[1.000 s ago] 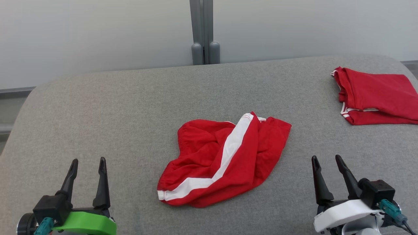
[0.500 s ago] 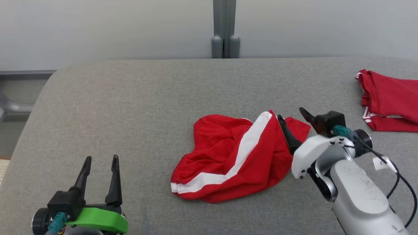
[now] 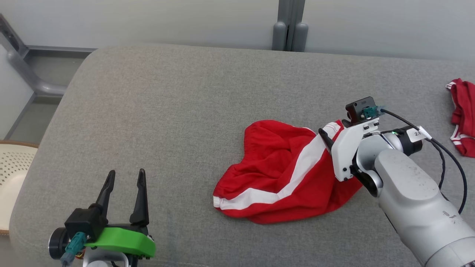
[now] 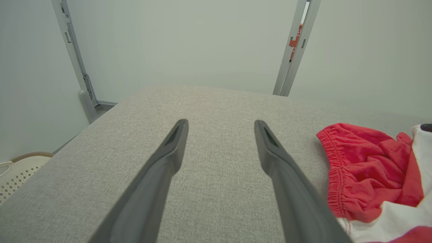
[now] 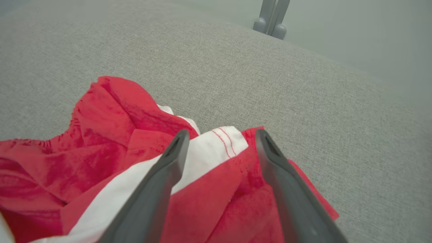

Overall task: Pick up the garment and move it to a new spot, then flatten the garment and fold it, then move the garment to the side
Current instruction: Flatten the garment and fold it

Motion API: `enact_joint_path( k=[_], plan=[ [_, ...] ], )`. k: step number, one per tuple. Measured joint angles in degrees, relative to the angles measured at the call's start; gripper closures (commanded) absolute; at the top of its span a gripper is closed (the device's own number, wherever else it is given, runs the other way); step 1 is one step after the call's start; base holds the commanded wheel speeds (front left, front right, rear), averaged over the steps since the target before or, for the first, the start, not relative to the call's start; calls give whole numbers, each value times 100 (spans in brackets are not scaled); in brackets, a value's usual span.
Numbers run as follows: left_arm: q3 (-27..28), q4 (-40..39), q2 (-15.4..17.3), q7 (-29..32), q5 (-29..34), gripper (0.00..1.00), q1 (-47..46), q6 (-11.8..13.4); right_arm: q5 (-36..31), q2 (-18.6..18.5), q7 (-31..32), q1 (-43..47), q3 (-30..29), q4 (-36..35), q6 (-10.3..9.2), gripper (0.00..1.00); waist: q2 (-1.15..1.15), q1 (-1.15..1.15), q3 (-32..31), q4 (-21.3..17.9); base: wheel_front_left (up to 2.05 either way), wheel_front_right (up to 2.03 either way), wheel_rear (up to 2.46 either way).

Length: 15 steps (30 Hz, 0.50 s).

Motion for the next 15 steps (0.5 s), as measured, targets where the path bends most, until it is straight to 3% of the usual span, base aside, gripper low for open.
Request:
enact_joint_path(
  k=[7,8,9,15],
  plan=[
    [-65,59,-73,0,5,0,-152,-11,426,-33,478,-313,413,557,0,0,0,0,172,105,0,0,0],
    [-71,67,-78,0,4,0,-176,-12,569,-11,557,-313,441,599,0,54,0,0,184,117,0,0,0],
    [-76,67,-81,0,4,0,-190,-14,671,8,608,-315,463,620,0,97,0,0,191,125,0,0,0],
    [-89,88,-96,0,-11,0,-193,-16,1023,-41,722,-393,672,716,1,100,0,0,180,91,0,0,0]
  ],
)
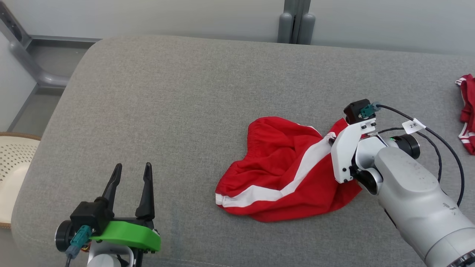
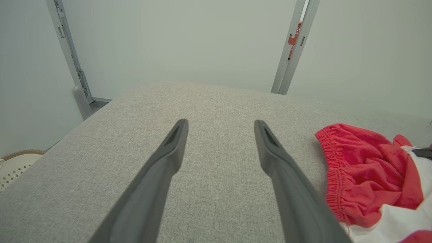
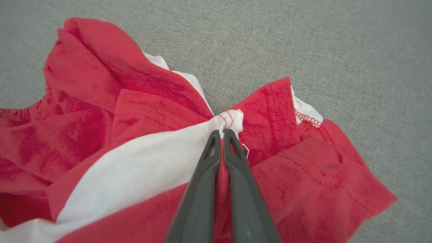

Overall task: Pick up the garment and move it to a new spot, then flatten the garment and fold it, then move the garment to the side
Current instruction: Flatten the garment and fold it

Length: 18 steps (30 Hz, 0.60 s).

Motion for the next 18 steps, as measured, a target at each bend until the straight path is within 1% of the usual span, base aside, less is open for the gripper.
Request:
enact_joint_path(
  k=[2,10,14,18],
  plan=[
    [10,4,-2,0,-1,0,1,0,45,-27,-234,-14,47,-40,0,100,0,0,-22,-27,0,0,0],
    [159,-1,-12,0,4,0,175,0,-22,-248,-1781,3,154,-364,0,100,0,0,-196,-251,0,0,0],
    [169,-12,-14,0,33,0,263,-1,-32,-355,-2336,293,118,-595,0,100,0,0,-284,-434,0,0,0],
    [191,-21,-15,0,43,0,373,-1,-38,-457,-2785,823,-46,-940,0,100,0,0,-364,-659,0,0,0]
  ],
)
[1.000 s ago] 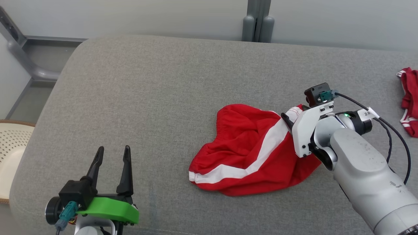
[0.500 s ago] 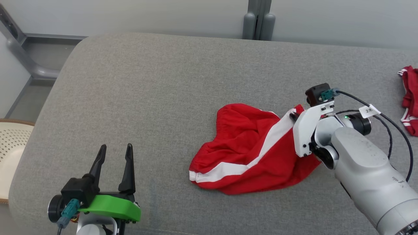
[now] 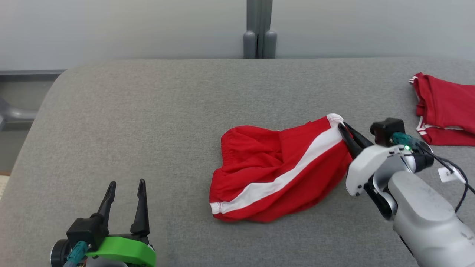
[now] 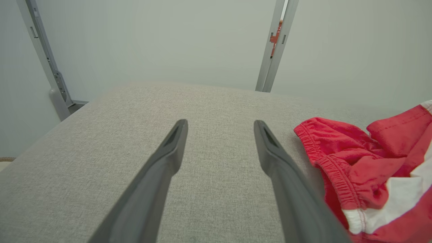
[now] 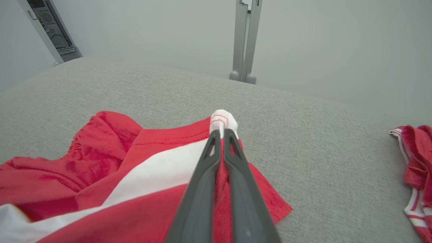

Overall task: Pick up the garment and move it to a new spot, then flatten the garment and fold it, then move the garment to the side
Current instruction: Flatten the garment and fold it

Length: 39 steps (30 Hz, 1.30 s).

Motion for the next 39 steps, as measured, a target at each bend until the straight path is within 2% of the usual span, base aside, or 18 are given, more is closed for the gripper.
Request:
enact_joint_path(
  k=[5,13,14,15,16,25,30,39],
  plan=[
    [41,-5,-2,0,18,0,91,0,-82,-74,-275,938,-513,-561,0,100,0,0,-92,-292,0,0,0],
    [36,-43,-3,1,48,0,132,0,-360,303,-367,2603,-1584,-1454,-1,100,0,0,-178,-653,0,0,0],
    [31,-42,-3,0,48,0,133,0,-411,358,-367,2718,-1688,-1521,-1,85,0,0,-180,-678,0,0,0],
    [32,-42,-3,0,48,0,133,0,-465,424,-368,2838,-1820,-1622,0,53,0,0,-181,-705,0,0,0],
    [31,-42,-3,0,48,0,133,0,-519,495,-375,2933,-1951,-1738,0,0,0,0,-184,-728,0,0,0],
    [81,-55,62,0,68,0,197,0,-1068,780,-393,3258,-2747,-2764,-1,0,0,0,-280,-844,0,0,0],
    [153,-96,87,0,107,0,201,0,-1305,913,-394,3355,-2959,-3430,-1,0,0,0,-351,-853,0,0,0],
    [319,-140,124,0,148,0,261,0,-1382,1045,-399,3657,-2989,-3994,-1,0,0,0,-436,-876,0,0,0]
  ],
)
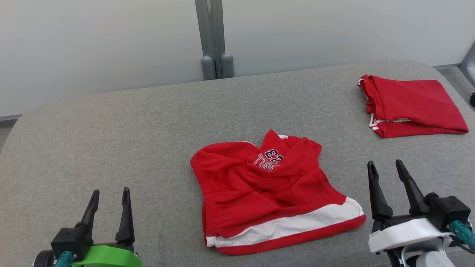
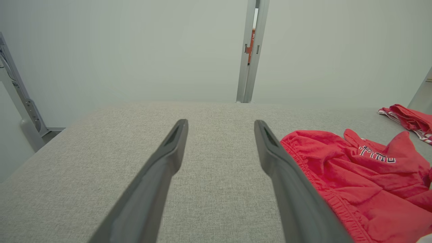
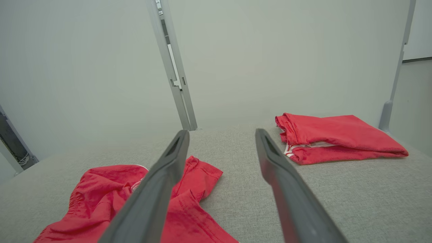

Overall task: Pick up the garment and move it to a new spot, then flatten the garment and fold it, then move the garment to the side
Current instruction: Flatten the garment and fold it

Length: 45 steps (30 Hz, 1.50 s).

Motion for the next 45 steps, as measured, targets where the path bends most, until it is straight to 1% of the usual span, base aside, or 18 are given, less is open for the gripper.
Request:
enact_joint_path(
  k=[11,45],
  plan=[
    [78,-37,5,0,57,0,28,0,-167,46,0,248,211,-227,0,0,0,0,-22,9,0,0,0],
    [103,-37,10,0,116,0,67,0,-188,20,0,306,347,-67,0,0,0,0,-63,23,0,0,0]
  ],
)
